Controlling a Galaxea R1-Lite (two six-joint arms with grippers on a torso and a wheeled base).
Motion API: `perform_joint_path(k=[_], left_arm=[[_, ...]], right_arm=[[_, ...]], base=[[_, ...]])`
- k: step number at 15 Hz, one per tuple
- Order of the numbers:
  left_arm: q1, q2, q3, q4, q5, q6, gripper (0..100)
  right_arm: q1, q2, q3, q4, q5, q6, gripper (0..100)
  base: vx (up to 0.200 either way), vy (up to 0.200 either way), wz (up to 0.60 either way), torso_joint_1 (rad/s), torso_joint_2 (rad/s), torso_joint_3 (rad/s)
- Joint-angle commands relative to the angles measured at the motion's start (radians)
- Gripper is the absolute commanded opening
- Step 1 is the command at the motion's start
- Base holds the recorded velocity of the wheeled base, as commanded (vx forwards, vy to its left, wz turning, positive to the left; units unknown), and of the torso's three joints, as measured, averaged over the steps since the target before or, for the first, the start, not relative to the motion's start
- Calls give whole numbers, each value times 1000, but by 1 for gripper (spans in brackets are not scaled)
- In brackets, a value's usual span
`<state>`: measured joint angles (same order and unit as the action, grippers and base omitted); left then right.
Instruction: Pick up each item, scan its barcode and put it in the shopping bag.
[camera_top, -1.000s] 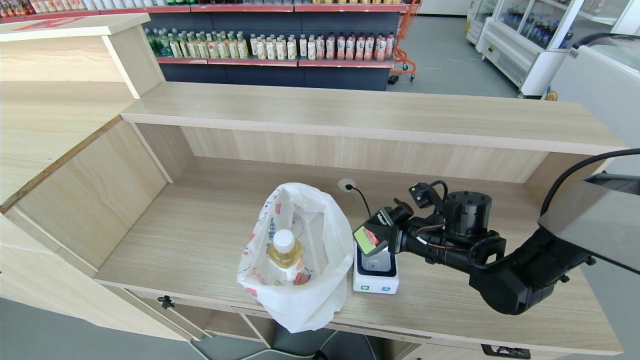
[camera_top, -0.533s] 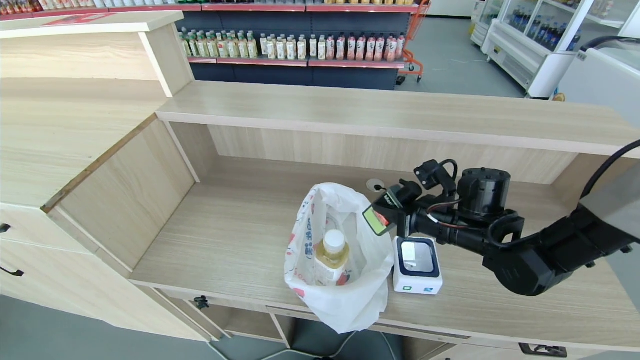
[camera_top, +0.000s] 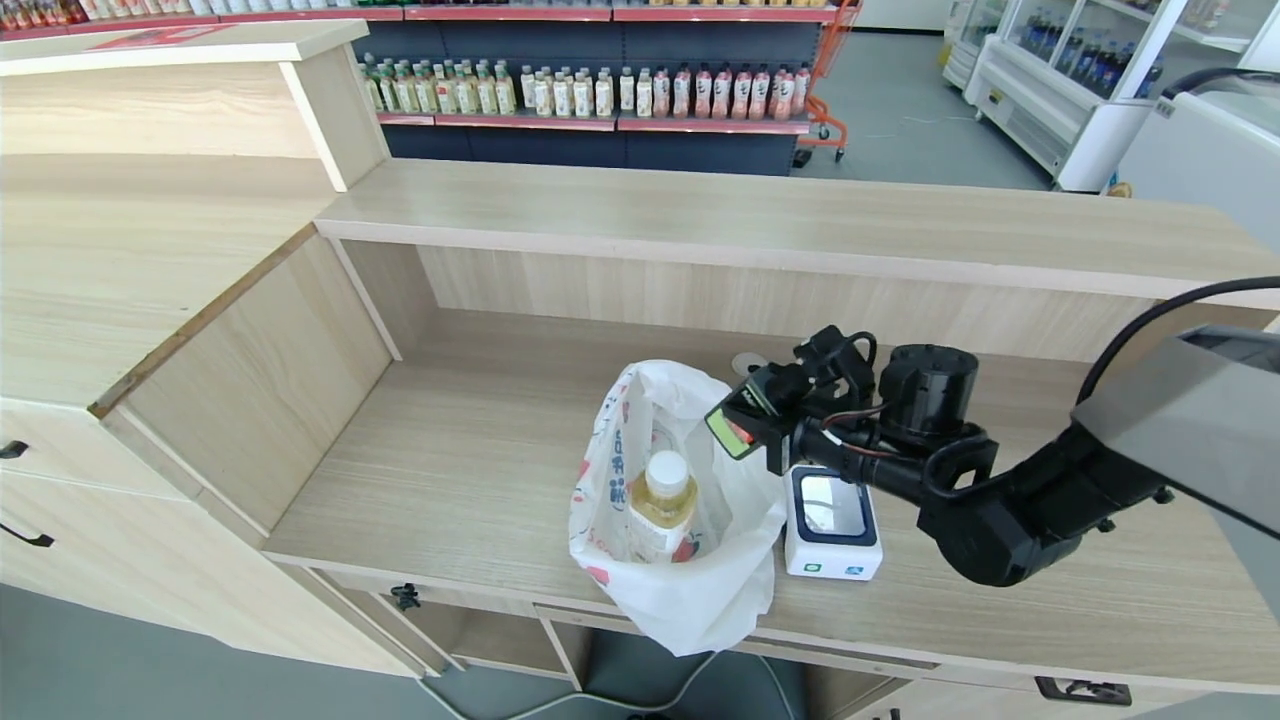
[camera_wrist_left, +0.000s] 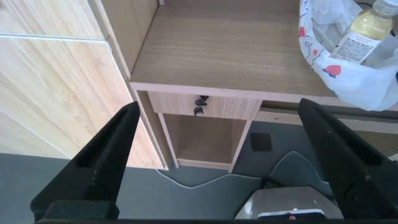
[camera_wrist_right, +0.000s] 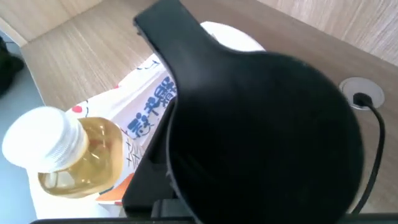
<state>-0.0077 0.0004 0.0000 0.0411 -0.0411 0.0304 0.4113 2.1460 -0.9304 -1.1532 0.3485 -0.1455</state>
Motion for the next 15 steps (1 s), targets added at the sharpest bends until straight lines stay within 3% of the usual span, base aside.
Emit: perform_joint_path(k=[1, 6, 15], left_arm=[[-2, 0, 0, 0, 0, 0, 100], [-2, 0, 0, 0, 0, 0, 100], [-2, 0, 0, 0, 0, 0, 100]], right_arm=[[18, 72, 12, -62, 3, -6, 0], [31, 209, -27, -135, 27, -39, 0], [26, 336, -171, -120, 90, -132, 0]], base=[[0, 0, 0, 0, 0, 0], [0, 0, 0, 0, 0, 0], [0, 0, 0, 0, 0, 0]])
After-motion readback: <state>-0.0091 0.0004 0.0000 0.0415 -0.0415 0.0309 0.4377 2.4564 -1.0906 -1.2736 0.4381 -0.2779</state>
